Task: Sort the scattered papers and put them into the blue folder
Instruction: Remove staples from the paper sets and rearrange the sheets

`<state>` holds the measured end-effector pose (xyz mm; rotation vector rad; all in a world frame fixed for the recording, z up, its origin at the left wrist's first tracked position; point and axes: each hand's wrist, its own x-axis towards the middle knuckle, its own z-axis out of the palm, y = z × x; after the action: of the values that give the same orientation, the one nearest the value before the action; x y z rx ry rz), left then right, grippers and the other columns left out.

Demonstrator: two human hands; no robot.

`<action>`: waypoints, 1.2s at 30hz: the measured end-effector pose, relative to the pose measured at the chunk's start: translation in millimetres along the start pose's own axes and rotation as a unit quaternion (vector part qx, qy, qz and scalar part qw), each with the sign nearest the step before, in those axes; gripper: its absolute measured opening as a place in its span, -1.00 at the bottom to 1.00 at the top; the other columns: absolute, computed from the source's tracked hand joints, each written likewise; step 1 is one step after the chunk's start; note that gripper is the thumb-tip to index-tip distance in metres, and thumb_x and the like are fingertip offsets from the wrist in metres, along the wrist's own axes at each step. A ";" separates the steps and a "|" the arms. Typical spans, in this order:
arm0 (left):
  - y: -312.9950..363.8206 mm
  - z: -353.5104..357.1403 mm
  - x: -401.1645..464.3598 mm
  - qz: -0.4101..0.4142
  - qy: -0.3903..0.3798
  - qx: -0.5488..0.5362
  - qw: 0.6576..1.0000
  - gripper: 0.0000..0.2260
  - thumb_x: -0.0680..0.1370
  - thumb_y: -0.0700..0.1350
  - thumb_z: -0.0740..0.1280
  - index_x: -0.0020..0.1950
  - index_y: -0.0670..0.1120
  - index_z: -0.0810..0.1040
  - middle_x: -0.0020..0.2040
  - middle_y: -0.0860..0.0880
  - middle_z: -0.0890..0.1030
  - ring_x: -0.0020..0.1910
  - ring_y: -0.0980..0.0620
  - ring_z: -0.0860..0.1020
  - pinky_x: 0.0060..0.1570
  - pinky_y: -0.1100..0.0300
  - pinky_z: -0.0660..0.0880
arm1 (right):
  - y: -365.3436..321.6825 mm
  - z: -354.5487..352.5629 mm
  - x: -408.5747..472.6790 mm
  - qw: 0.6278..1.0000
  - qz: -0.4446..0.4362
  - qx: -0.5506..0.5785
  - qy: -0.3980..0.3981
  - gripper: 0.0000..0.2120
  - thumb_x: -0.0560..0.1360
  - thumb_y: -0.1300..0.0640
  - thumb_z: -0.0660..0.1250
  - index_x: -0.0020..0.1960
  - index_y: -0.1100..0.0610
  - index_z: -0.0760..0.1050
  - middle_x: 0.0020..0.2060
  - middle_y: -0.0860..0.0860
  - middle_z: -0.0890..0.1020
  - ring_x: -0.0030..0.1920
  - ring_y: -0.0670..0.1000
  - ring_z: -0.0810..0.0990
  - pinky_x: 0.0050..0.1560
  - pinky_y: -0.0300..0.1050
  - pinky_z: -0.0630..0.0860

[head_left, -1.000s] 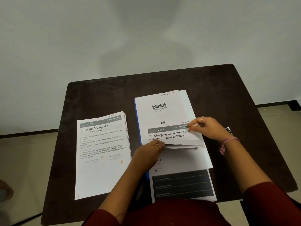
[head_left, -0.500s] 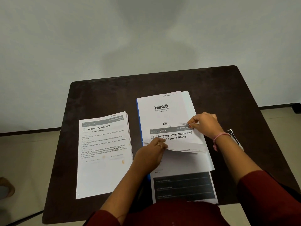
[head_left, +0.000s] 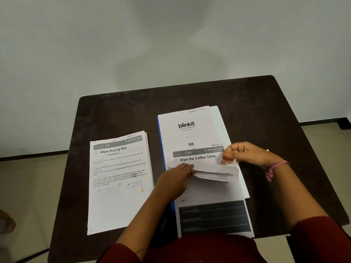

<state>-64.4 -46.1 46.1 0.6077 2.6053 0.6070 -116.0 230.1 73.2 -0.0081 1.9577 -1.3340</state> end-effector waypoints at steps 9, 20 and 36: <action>2.9 0.3 2.9 -0.037 -0.019 -0.002 0.999 -0.71 0.63 -0.15 0.18 0.36 0.00 0.39 0.27 0.01 0.53 0.17 0.00 0.54 0.13 0.17 0.45 | 5.4 1.5 49.2 0.920 0.056 -0.309 0.234 -0.77 0.44 0.05 0.43 0.09 -0.07 0.59 -0.02 -0.13 0.60 0.08 -0.05 0.54 0.16 -0.05 0.34; -2.0 9.6 -1.3 -0.014 0.025 0.026 0.999 -0.76 0.61 -0.15 0.22 0.28 0.01 0.48 0.51 0.11 0.18 -0.06 -0.03 0.60 -0.12 0.06 0.60 | 10.6 5.3 21.3 0.916 -0.005 -0.321 0.240 -0.89 0.48 0.05 0.40 -0.07 -0.15 0.65 0.06 -0.16 0.65 0.15 -0.05 0.55 0.19 -0.07 0.26; 2.3 3.8 -1.3 0.000 0.004 0.001 1.000 -0.70 0.66 -0.07 0.13 0.36 0.04 0.45 0.39 0.12 0.41 0.26 0.10 0.48 0.14 0.22 0.46 | 23.9 8.7 13.6 0.968 -0.036 0.019 0.247 -0.86 0.47 0.14 0.41 0.03 0.09 0.63 -0.05 0.09 0.68 0.04 0.09 0.63 0.10 -0.14 0.51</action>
<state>-60.8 -43.7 44.5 0.6066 2.6146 0.6079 -111.3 228.6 44.8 0.3011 2.3578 -1.5284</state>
